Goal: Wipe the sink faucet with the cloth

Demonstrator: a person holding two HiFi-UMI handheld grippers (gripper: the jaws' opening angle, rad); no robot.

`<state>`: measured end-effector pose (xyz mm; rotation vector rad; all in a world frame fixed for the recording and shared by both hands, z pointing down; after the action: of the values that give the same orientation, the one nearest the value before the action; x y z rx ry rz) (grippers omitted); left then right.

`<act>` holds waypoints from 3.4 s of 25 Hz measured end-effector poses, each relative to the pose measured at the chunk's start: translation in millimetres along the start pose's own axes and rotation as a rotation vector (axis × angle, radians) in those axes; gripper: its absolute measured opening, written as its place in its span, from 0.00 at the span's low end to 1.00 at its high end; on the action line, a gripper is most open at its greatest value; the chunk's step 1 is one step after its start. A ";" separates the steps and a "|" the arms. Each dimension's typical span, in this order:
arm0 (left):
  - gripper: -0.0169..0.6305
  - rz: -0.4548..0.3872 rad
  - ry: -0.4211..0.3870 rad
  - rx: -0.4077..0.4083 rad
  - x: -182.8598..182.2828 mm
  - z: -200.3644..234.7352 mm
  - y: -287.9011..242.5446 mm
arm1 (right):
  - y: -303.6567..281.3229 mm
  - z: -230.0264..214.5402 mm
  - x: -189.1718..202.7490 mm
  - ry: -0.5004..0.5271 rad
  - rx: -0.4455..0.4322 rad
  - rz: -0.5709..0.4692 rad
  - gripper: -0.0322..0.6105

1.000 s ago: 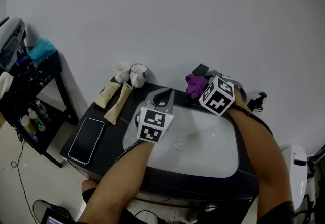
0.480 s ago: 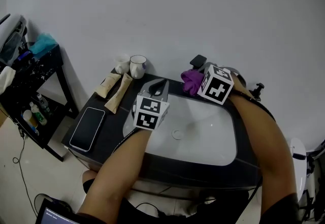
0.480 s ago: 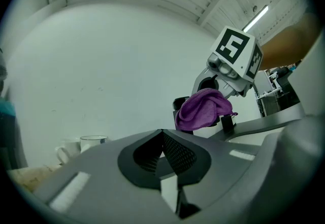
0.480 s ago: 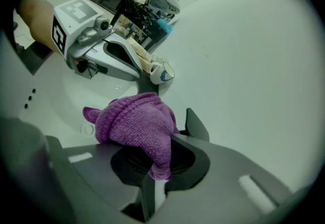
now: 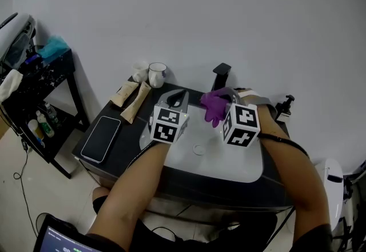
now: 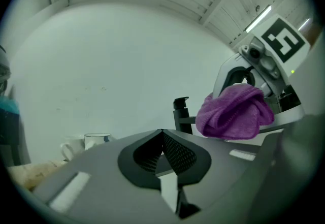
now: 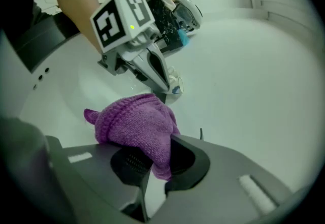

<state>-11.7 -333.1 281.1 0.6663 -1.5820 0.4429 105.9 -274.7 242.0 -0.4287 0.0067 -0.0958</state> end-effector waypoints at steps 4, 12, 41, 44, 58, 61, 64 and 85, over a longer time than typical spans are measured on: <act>0.05 0.002 -0.007 0.005 -0.5 -1.6 -1.4 | 5.5 33.4 0.4 -0.072 -0.009 -0.053 0.12; 0.05 -0.002 -0.015 0.009 -2.0 -2.8 -3.3 | -39.6 50.1 25.9 -0.233 0.225 -0.033 0.12; 0.05 -0.049 0.004 0.079 0.7 -13.2 -35.2 | -111.3 34.3 67.7 -0.446 0.400 0.060 0.13; 0.05 -0.033 0.010 0.085 4.3 -13.7 -31.7 | -120.6 49.6 61.6 -0.452 0.279 0.077 0.13; 0.05 -0.020 0.032 0.066 4.1 2.3 -27.8 | -95.0 26.1 88.3 -0.526 -0.095 -0.091 0.13; 0.05 -0.023 0.026 0.070 3.1 2.1 -26.5 | -71.0 -4.9 117.1 -0.569 0.036 -0.067 0.13; 0.05 -0.040 0.021 0.080 0.7 -2.6 -27.3 | -43.6 -45.3 129.5 -0.550 0.323 -0.069 0.14; 0.05 -0.063 -0.010 0.108 -5.1 -9.5 -28.7 | -115.6 25.6 110.2 -0.348 0.248 0.081 0.14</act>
<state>14.2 -347.9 274.4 0.7995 -1.5500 0.4808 205.7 -379.1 314.8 -0.1925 -0.3272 0.0590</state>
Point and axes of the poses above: the fingertips, and each gripper's own axes: y backward along the fingers, z to its left, x out of its underside, the point moved 6 cm from there along y, backward along the fingers, and after that the axes turned 4 degrees about x, right-handed, at the moved point
